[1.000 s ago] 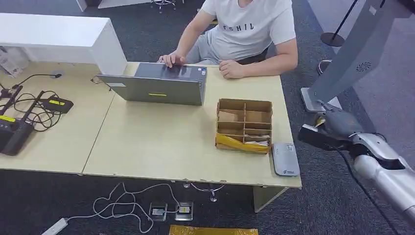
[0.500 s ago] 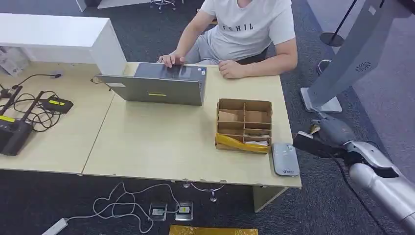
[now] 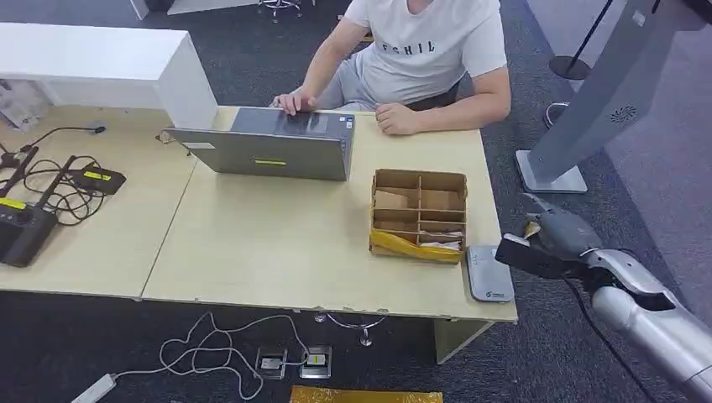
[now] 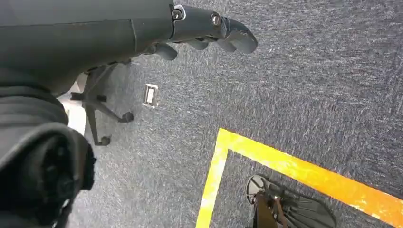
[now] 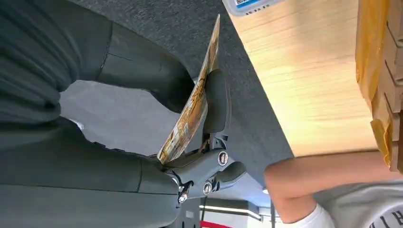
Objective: Pass the card to the sensor for recognition and then transmit it.
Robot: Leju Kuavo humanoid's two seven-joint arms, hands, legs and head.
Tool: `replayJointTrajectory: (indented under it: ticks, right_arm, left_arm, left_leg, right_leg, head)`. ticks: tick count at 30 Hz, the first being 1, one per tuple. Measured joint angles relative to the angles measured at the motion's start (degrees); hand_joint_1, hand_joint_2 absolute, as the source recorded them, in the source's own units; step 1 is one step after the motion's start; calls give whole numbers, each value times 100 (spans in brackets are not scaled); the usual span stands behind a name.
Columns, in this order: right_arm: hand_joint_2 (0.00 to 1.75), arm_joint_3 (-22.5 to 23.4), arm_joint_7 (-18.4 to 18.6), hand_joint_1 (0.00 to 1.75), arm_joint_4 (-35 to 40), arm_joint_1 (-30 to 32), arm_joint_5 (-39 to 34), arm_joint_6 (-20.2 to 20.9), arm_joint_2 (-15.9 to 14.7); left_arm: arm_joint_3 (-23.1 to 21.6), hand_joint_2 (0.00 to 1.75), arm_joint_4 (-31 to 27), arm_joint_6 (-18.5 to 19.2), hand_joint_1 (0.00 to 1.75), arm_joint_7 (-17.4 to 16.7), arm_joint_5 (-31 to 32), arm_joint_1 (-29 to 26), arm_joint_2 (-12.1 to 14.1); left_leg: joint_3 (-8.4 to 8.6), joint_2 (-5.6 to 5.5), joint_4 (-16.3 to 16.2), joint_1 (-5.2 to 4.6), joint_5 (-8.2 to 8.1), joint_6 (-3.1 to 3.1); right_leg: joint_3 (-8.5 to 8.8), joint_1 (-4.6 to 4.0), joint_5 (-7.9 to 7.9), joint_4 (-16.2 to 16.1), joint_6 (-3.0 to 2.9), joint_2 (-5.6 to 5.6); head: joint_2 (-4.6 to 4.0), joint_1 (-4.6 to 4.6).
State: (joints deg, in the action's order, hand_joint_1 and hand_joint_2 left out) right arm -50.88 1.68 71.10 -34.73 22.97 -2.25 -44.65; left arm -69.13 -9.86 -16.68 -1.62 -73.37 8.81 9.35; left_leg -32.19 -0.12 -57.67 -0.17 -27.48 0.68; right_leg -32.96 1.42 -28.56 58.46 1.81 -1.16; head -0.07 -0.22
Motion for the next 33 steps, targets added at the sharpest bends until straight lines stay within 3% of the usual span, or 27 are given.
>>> replayJointTrajectory:
  ticks: [12, 33]
  right_arm:
    - [175, -245, -52, 175, -13, 106, -173, -227, 146]
    - [175, -341, -7, 175, -94, 277, -201, -234, 439]
  left_arm:
    - [-11, 0, 0, -13, 0, 0, 0, 3, -4]
    - [-28, 0, 0, -13, 0, -17, 0, 5, -4]
  left_leg:
    - [0, 0, 0, 0, 0, 0]
    - [0, 1, 0, 0, 0, 0]
  right_leg:
    - [-1, 0, 0, 0, 0, 0]
    - [-1, 0, 0, 0, 0, 1]
  head:
    - [0, 0]
    - [0, 0]
